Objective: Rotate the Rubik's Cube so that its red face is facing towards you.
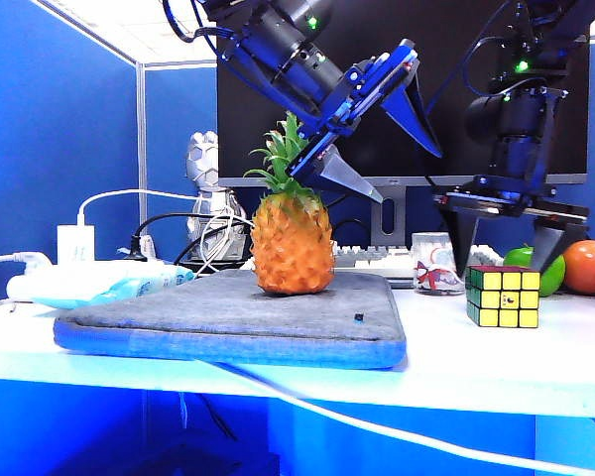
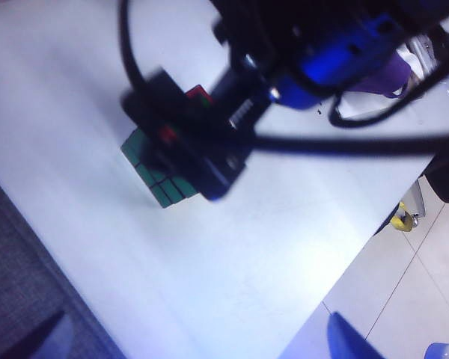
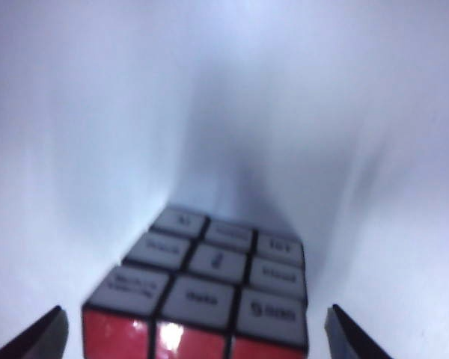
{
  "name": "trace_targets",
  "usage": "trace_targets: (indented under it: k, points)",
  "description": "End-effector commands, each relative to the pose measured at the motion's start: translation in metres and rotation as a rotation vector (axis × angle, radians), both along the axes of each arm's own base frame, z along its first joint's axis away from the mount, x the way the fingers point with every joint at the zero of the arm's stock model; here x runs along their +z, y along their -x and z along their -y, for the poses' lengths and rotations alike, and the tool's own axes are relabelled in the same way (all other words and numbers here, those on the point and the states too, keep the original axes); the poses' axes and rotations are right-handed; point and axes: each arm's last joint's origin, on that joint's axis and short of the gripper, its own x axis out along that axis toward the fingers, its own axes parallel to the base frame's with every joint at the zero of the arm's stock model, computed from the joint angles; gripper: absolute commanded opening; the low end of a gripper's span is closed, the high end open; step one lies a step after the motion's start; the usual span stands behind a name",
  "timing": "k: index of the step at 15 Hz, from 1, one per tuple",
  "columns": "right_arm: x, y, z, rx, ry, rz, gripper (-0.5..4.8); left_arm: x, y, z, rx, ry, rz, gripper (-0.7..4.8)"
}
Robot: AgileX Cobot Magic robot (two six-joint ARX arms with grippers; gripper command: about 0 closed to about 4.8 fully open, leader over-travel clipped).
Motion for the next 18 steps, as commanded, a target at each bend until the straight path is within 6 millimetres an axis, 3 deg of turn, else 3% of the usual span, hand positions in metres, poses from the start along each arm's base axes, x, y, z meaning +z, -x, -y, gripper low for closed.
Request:
trace_targets:
  k: [1, 4, 6, 8, 13, 18]
  points:
    - [-0.002, -0.003, -0.001, 0.003, 0.003, 0.013, 4.79, 0.007, 0.001, -0.001, -0.009, 0.016, 0.021, 4.79]
    - [-0.015, -0.007, -0.001, 0.001, 0.016, -0.011, 4.79, 0.007, 0.001, -0.001, -0.009, 0.015, 0.02, 4.79]
    - [-0.02, -0.008, -0.001, 0.015, 0.025, -0.017, 1.95, 0.007, 0.001, -0.001, -0.009, 0.015, 0.02, 4.79]
    - [-0.019, -0.011, -0.002, 0.029, 0.023, 0.016, 0.7, 0.007, 0.001, -0.001, -0.008, 0.014, 0.019, 4.79]
    - [-0.014, -0.024, -0.006, 0.04, 0.003, 0.169, 0.39, 0.006, 0.0, -0.002, 0.045, -0.032, 0.046, 4.79]
    - [0.032, -0.031, -0.02, 0.009, -0.003, 0.471, 0.39, 0.013, -0.003, -0.012, 0.128, -0.119, 0.143, 4.79]
